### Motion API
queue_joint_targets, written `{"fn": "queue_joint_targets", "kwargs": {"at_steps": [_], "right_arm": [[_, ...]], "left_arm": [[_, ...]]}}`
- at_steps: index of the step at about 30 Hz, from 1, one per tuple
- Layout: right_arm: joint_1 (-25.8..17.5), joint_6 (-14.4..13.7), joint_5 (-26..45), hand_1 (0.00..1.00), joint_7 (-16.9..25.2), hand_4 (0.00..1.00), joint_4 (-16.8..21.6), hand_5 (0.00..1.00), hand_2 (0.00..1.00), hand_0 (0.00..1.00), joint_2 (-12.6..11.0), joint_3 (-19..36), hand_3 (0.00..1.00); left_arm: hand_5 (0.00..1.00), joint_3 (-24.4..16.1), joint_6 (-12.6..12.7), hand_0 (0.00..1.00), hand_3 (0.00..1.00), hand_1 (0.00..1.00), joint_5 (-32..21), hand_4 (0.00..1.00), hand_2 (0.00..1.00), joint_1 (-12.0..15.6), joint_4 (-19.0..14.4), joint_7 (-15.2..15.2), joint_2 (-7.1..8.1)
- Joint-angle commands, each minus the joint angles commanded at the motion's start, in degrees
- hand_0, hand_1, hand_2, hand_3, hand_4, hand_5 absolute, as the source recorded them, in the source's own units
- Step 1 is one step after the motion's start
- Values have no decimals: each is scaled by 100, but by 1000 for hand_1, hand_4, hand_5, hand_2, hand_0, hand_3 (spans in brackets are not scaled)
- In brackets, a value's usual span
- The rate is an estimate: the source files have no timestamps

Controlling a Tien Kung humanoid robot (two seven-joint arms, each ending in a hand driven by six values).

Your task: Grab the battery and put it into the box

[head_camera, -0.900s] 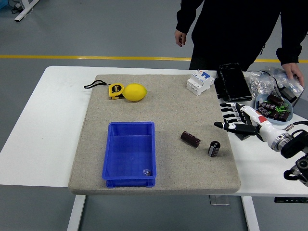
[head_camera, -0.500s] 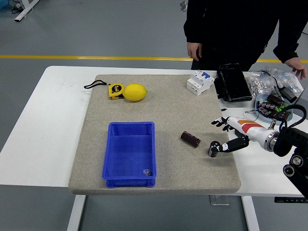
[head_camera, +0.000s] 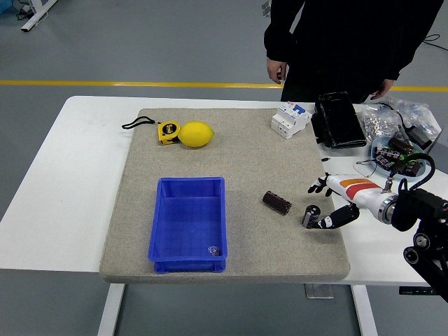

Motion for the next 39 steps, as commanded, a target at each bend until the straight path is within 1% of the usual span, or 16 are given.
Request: {"fn": "queue_joint_targets", "kwargs": {"at_steps": [3,4,9,10,13,15,16,21,22,27,28,30,33,34,39], "right_arm": [[12,-18,-31,611,-4,998,-51,317,668,582,20,-22,720],[14,-21,-34,571,-6,998,-61,305,624,514,23,-27,696],[35,-78,-30,571,-11,998,-184,305,624,514,88,-86,696],[38,-87,-35,553,-14,998,-203,301,609,472,107,-93,653],[42,-131,-50,553,-30,998,-231,301,609,472,150,-121,653],[46,-211,-61,553,-57,998,-242,301,609,472,171,-155,653],[48,-253,-51,522,-71,998,-248,301,554,409,181,-171,550],[53,-341,-69,522,-131,998,-263,301,554,409,232,-206,550],[52,-342,-71,484,-134,998,-261,265,522,353,242,-209,520],[34,-303,-75,484,-152,998,-219,265,522,353,261,-215,520],[32,-296,-72,482,-154,998,-211,257,514,336,262,-219,512],[33,-291,-70,482,-156,998,-203,257,514,336,265,-228,512],[40,-303,-83,482,-154,998,-210,257,514,336,284,-242,512],[42,-310,-86,455,-153,987,-216,242,493,303,290,-249,492],[58,-319,-91,455,-166,987,-279,242,493,303,330,-281,492]], "left_arm": [[603,18,6,742,612,693,-37,678,720,-15,0,-9,1],[603,23,8,744,613,693,-48,677,719,-18,0,-11,0],[603,42,10,744,613,693,-84,677,719,-28,0,-17,-3],[602,49,9,744,612,692,-89,676,719,-30,0,-17,-4],[602,49,9,744,612,692,-89,676,719,-31,0,-16,-6],[602,52,7,744,612,692,-89,676,719,-31,0,-15,-7],[600,51,6,744,612,693,-87,674,719,-30,0,-15,-7],[600,49,5,744,612,693,-85,674,719,-21,0,-11,-8],[600,45,5,744,612,694,-79,673,718,-19,0,-9,-8],[600,43,7,744,612,694,-79,673,718,-14,0,-6,-11],[600,39,7,745,611,691,-75,672,718,-14,0,-5,-11],[600,32,7,745,611,691,-64,672,718,-14,0,-4,-12],[600,36,5,745,611,691,-62,672,718,-12,0,-2,-10],[600,31,5,744,611,691,-58,673,718,-11,0,-1,-11],[600,39,4,744,611,691,-62,673,718,-11,0,-1,-12]]}}
